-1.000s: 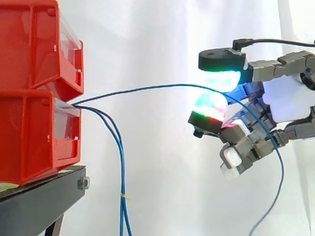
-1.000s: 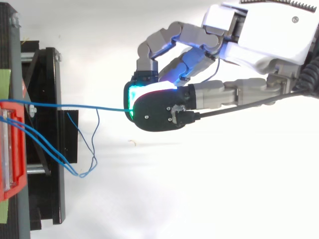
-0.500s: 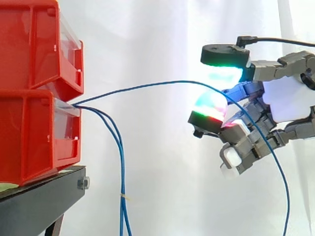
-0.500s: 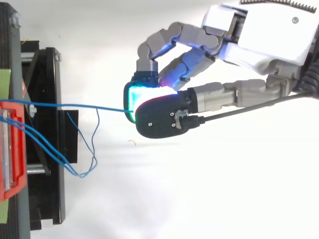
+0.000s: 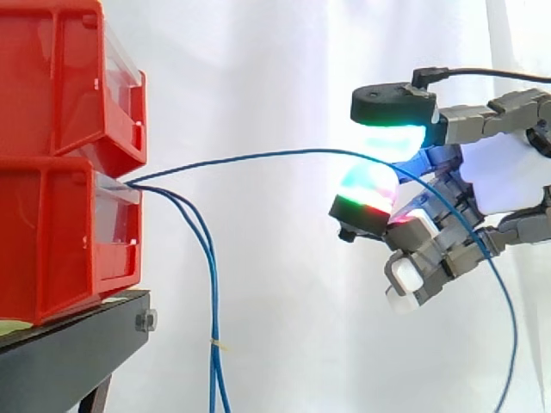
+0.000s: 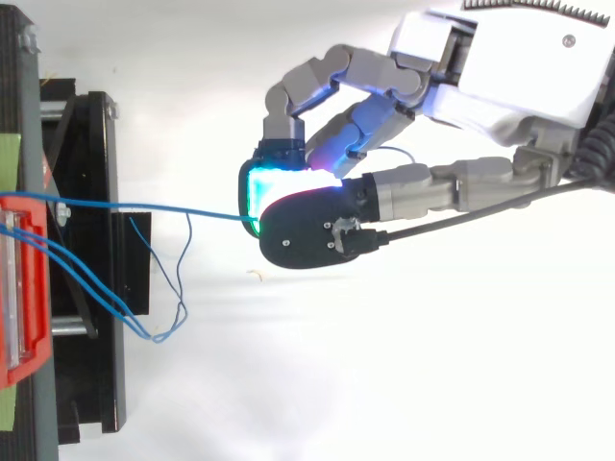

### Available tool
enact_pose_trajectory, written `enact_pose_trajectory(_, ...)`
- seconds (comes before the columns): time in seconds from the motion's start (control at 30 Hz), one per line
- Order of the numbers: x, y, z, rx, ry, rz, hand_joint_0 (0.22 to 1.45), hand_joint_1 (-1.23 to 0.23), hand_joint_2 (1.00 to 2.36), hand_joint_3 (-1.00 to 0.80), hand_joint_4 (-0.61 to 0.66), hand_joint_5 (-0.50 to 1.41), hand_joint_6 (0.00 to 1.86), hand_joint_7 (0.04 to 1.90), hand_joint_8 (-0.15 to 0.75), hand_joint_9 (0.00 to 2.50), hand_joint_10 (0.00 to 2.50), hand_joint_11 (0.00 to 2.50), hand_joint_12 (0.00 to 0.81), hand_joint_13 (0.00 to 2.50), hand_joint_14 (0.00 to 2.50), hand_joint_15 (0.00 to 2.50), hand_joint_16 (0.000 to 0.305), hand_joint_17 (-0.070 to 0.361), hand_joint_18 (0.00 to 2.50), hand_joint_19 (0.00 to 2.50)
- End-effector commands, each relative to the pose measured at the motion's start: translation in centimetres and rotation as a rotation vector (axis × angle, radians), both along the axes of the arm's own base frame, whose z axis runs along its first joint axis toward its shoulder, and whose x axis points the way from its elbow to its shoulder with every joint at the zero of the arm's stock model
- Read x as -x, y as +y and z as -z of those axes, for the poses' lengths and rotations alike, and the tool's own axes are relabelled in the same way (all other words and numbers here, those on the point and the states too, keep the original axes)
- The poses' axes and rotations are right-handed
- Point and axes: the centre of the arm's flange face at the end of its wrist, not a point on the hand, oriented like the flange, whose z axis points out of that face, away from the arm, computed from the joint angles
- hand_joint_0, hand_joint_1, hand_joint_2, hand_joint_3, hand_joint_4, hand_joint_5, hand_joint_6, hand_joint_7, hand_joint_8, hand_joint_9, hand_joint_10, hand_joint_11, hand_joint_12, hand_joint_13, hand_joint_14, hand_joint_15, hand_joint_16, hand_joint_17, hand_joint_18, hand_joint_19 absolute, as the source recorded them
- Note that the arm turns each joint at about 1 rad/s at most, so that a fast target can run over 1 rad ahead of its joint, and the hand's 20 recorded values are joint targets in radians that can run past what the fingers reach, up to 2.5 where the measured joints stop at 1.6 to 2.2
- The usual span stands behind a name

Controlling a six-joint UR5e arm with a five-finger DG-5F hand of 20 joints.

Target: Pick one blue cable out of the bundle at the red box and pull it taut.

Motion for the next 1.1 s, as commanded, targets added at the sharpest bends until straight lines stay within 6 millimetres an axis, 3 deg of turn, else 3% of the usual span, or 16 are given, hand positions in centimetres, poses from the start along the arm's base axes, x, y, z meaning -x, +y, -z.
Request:
enact_pose_trajectory(0.0,-0.01,-0.04,-0.01,0.000,0.000,0.001,0.61,-0.72,1.02,-0.11,0.14,-0.15,0.92,1.09,0.372,1.01,0.01,1.22,0.391,0.83,0.02,0.60,0.056,0.126,0.66,0.43)
enact_pose_trajectory(0.17,-0.01,-0.04,-0.01,-0.002,-0.001,0.001,0.63,-0.76,1.02,-0.08,0.13,-0.15,0.92,1.10,0.363,1.01,0.01,1.22,0.386,0.83,0.02,0.59,0.055,0.125,0.66,0.43)
enact_pose_trajectory(0.33,0.06,-0.03,-0.06,-0.003,-0.002,0.009,0.55,-0.66,1.01,-0.40,0.17,-0.16,0.90,1.02,0.346,0.99,0.01,1.22,0.381,0.81,0.02,0.61,0.053,0.119,0.62,0.47)
enact_pose_trajectory(0.63,-0.03,0.03,-0.05,-0.004,-0.006,0.014,0.53,-0.59,1.00,-0.49,0.17,-0.17,0.88,1.00,0.357,0.99,0.01,1.21,0.386,0.80,0.02,0.61,0.055,0.123,0.61,0.47)
enact_pose_trajectory(0.8,-0.03,0.03,-0.05,-0.004,-0.006,0.014,0.54,-0.61,1.00,-0.46,0.17,-0.16,0.88,1.03,0.355,0.99,0.01,1.21,0.383,0.80,0.02,0.61,0.054,0.121,0.61,0.48)
enact_pose_trajectory(1.07,-0.03,0.03,-0.05,-0.004,-0.006,0.014,0.60,-0.70,1.02,-0.17,0.15,-0.15,0.91,1.10,0.365,1.01,0.01,1.21,0.392,0.82,0.02,0.60,0.055,0.123,0.63,0.45)
